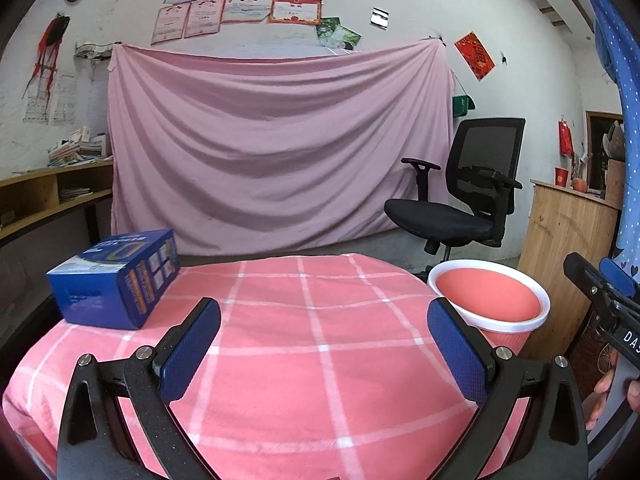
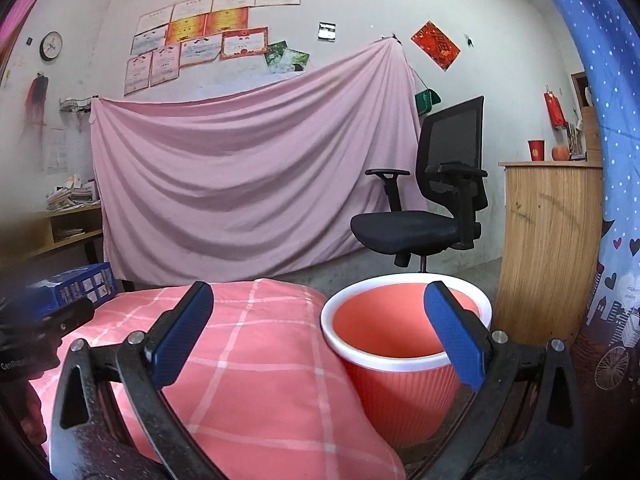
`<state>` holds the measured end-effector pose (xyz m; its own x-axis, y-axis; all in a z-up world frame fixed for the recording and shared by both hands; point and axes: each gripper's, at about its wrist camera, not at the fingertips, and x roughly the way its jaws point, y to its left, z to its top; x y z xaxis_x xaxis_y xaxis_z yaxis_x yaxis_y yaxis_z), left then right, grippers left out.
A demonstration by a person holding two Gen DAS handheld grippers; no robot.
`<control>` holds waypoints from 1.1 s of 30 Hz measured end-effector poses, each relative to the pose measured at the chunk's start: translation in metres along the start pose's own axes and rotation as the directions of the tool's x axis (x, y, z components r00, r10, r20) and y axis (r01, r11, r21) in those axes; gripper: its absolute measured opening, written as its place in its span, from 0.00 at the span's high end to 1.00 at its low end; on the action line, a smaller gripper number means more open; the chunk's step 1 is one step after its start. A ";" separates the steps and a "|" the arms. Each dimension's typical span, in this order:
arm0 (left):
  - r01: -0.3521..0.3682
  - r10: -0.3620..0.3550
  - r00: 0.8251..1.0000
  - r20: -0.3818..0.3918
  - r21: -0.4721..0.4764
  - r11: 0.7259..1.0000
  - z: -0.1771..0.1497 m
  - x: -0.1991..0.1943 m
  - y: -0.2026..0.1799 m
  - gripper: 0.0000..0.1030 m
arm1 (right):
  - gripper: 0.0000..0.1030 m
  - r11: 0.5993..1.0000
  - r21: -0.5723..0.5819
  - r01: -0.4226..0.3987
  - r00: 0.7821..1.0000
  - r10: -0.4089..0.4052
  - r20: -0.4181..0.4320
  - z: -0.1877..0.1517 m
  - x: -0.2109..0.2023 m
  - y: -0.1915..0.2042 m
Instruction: Collect trash
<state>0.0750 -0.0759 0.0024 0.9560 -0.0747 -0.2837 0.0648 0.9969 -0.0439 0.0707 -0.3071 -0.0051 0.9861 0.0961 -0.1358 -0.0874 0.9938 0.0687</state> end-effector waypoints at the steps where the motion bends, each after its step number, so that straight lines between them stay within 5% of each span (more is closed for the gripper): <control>1: -0.003 0.003 1.000 0.002 -0.003 1.000 -0.001 -0.003 0.003 0.02 | 0.00 1.000 -0.002 0.003 1.000 -0.003 0.004 0.000 -0.003 0.002; 20: -0.038 0.037 0.999 -0.033 -0.020 0.999 -0.031 -0.039 0.040 0.02 | 0.00 0.999 0.049 0.018 0.999 -0.017 -0.030 -0.011 -0.037 0.035; 29: -0.035 0.035 0.999 -0.007 -0.049 0.998 -0.036 -0.048 0.054 0.02 | 0.00 0.992 0.007 0.123 0.991 -0.122 -0.046 -0.020 -0.046 0.071; 33: -0.056 0.056 0.998 -0.010 -0.042 0.998 -0.039 -0.043 0.055 0.02 | 0.00 0.996 -0.025 0.081 0.995 -0.082 -0.047 -0.025 -0.044 0.082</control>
<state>0.0258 -0.0183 -0.0253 0.9553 -0.0189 -0.2949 -0.0013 0.9977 -0.0683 0.0163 -0.2287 -0.0185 0.9822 0.0163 -0.1870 -0.0103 0.9994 0.0327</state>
